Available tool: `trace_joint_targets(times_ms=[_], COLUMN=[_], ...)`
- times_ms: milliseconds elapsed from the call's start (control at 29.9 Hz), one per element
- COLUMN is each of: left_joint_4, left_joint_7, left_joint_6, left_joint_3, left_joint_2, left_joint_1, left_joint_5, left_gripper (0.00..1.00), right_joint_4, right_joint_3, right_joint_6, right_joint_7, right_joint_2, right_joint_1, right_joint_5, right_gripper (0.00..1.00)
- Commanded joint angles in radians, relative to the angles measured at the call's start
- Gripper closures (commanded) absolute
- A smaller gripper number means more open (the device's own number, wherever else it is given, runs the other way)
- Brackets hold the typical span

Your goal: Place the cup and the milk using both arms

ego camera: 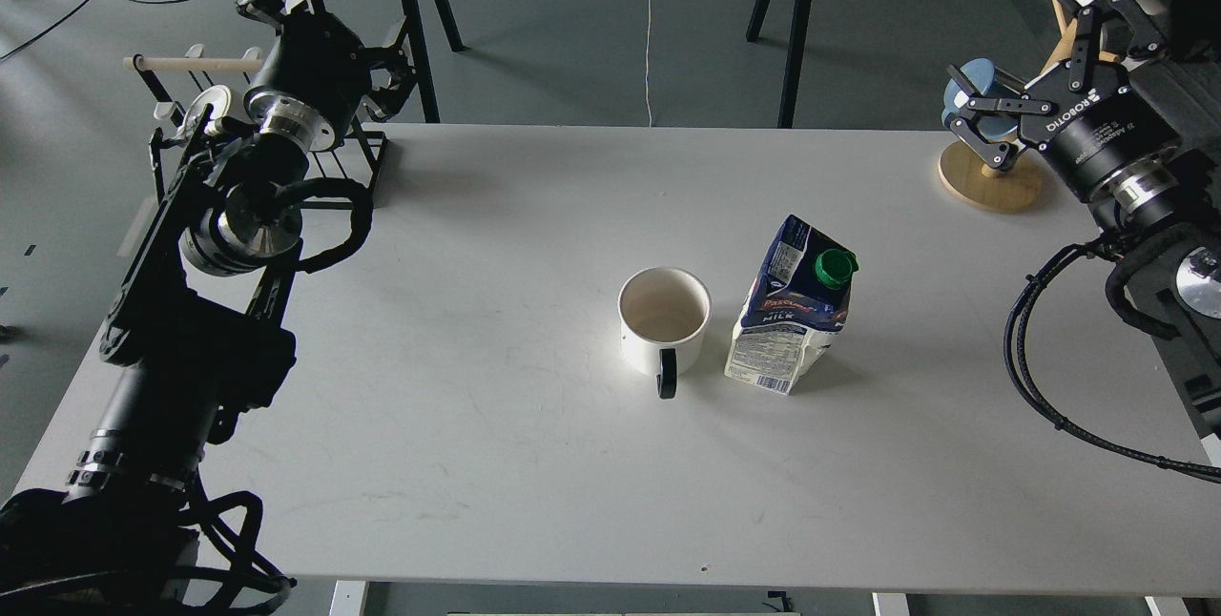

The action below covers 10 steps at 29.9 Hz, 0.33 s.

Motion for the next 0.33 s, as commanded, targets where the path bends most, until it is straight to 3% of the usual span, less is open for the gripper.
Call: trace_joint_targets(times_ms=[0,134,301], left_joint_4=[0.036,0.099,0.099], left_joint_7=[-0.005,0.001,-0.007], left_joint_6=[-0.044,-0.139,-0.153], left_joint_3=[0.006,0.013,0.057], left_joint_2=[0.079,0.141,0.144], left_joint_1=[0.001,-0.009,-0.011], left_joint_5=[-0.04,-0.037,-0.037], left_gripper=[0.01,0.01,0.01], right_joint_4=[0.012,0.001,-0.013], right_joint_3=[0.011,0.009,0.008], right_joint_6=[0.0,0.0,0.0], right_joint_7=[0.0,0.0,0.001], right_joint_2=[0.001,0.001,0.001], right_joint_1=[-0.015,-0.016,-0.018], right_joint_5=[0.067,0.101,0.101], right_gripper=[0.01,0.01,0.01])
